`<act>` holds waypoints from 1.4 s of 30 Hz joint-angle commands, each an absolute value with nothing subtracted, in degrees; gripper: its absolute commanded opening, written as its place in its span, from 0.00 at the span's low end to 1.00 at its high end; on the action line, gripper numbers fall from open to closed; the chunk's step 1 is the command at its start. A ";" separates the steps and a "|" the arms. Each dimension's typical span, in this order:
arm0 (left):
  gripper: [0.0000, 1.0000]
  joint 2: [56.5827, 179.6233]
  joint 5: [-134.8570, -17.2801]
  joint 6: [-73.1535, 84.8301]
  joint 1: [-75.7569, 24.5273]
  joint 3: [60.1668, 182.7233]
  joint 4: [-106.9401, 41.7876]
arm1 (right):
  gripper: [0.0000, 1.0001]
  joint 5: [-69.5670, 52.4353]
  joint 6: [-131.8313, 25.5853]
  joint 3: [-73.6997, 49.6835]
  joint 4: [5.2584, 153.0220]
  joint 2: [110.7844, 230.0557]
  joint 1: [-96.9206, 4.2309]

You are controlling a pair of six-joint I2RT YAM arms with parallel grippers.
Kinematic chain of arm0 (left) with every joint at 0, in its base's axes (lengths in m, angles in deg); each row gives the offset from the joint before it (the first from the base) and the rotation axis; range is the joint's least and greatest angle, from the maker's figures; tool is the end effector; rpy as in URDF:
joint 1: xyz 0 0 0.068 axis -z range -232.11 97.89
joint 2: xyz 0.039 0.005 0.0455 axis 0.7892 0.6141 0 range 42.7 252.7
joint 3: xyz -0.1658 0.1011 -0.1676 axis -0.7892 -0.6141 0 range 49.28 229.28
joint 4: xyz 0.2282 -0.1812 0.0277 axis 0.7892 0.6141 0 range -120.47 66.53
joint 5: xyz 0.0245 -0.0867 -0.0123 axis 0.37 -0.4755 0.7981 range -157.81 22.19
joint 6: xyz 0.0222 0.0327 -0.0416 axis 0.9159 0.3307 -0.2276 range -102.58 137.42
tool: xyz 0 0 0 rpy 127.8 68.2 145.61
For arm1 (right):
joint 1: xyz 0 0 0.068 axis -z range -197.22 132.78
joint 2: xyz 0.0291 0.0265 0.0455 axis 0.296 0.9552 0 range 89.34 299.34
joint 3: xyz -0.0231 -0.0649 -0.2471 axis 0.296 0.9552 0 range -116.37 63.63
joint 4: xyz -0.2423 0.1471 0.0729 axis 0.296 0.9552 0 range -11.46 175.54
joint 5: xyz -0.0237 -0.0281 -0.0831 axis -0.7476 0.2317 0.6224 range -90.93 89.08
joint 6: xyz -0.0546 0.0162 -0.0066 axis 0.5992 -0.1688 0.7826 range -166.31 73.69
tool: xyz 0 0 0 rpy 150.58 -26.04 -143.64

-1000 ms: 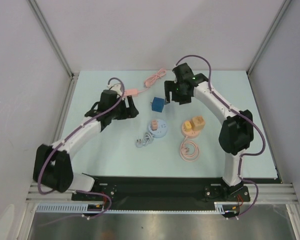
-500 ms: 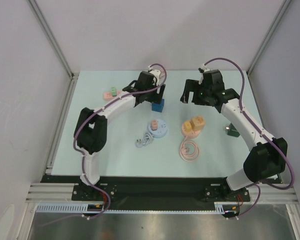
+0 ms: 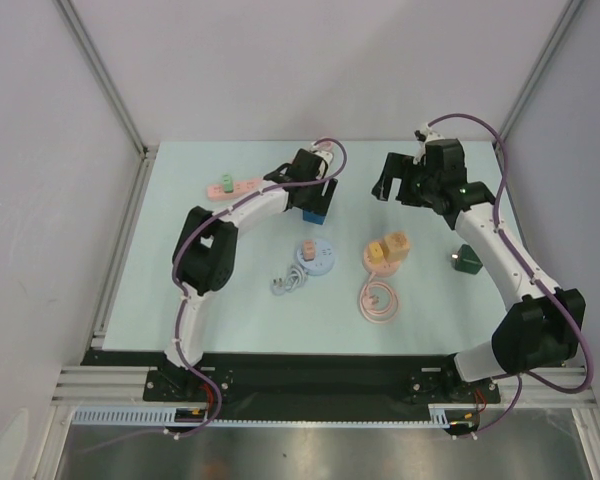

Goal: Insert the plug

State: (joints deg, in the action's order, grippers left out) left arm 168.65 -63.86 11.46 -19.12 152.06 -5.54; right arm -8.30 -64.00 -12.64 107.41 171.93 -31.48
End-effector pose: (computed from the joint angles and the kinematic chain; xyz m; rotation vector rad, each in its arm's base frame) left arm 0.4383 -0.2813 0.1740 0.5348 2.3608 -0.2304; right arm 0.3520 0.0948 0.3218 -0.0077 2.2158 0.4533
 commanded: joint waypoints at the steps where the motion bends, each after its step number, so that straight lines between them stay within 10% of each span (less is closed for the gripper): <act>1: 0.79 169.52 -62.36 12.06 -18.72 155.01 -4.46 | 1.00 -9.71 -63.53 -12.05 105.00 170.29 -31.11; 15: 0.73 172.95 -63.41 11.97 -18.63 158.08 -2.97 | 1.00 -9.19 -63.97 -11.08 103.86 169.14 -29.96; 22: 0.12 169.62 -66.22 8.90 -18.63 158.70 -1.12 | 0.99 -10.15 -62.22 -9.15 100.44 170.46 -29.87; 25: 0.00 166.54 -71.14 6.44 -18.80 159.75 1.42 | 0.98 -16.97 -58.80 -6.52 94.12 170.64 -30.22; 42: 0.00 143.09 -106.82 -6.40 -24.25 145.00 -1.28 | 1.00 -24.75 -27.95 -0.97 83.99 163.78 -44.63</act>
State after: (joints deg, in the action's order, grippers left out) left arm 147.97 -98.24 -3.18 -24.85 148.23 2.59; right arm -26.29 -35.94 1.32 83.54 165.57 -41.01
